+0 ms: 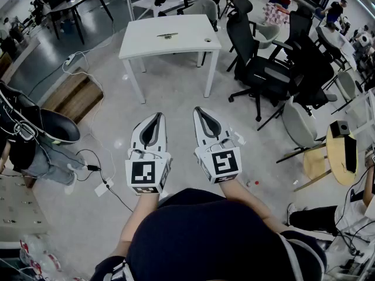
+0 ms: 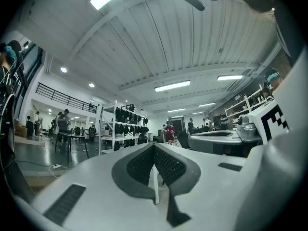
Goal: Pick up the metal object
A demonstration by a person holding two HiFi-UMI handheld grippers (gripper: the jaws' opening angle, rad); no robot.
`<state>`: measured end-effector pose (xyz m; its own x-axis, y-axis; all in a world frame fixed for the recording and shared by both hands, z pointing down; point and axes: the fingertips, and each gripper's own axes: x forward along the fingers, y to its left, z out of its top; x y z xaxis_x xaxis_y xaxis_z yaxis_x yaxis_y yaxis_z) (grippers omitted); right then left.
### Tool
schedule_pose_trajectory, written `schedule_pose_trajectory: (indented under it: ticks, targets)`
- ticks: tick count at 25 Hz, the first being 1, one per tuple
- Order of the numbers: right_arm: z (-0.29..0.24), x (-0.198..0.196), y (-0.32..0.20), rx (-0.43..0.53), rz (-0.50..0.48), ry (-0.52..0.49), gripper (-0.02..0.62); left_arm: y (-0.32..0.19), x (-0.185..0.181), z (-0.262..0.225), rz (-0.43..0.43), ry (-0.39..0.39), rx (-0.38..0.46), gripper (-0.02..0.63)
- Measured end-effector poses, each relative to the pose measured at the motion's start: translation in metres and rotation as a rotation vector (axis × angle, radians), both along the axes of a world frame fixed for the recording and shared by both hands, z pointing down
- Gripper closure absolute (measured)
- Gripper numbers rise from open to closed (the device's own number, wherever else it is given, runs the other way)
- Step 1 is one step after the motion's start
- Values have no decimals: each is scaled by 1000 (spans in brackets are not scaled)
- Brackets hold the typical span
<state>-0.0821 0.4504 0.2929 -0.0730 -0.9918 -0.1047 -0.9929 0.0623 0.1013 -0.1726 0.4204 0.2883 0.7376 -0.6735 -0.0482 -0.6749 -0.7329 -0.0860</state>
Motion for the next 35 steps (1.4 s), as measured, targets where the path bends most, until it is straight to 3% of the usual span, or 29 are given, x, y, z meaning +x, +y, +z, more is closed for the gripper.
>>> schedule_pose_trajectory:
  ticks: [7,14,22,27,35]
  targets:
    - [3,8,-21,7,-8,-6,569,-20,12,7,9,-9,-16,584]
    - [20,8,-72,-4,-35,10,566,-75,13,25,0,3,-36,584]
    - [32,16,-210,-16,-51,28,530,-214,23,41,14,26,-64,584]
    - [25,20,-310,-27,-2,-5,505,-314,20,34,43,17,-64,584]
    - [37,34,-398,-55,72,-13,505,-415,27,38,98,26,-70,584]
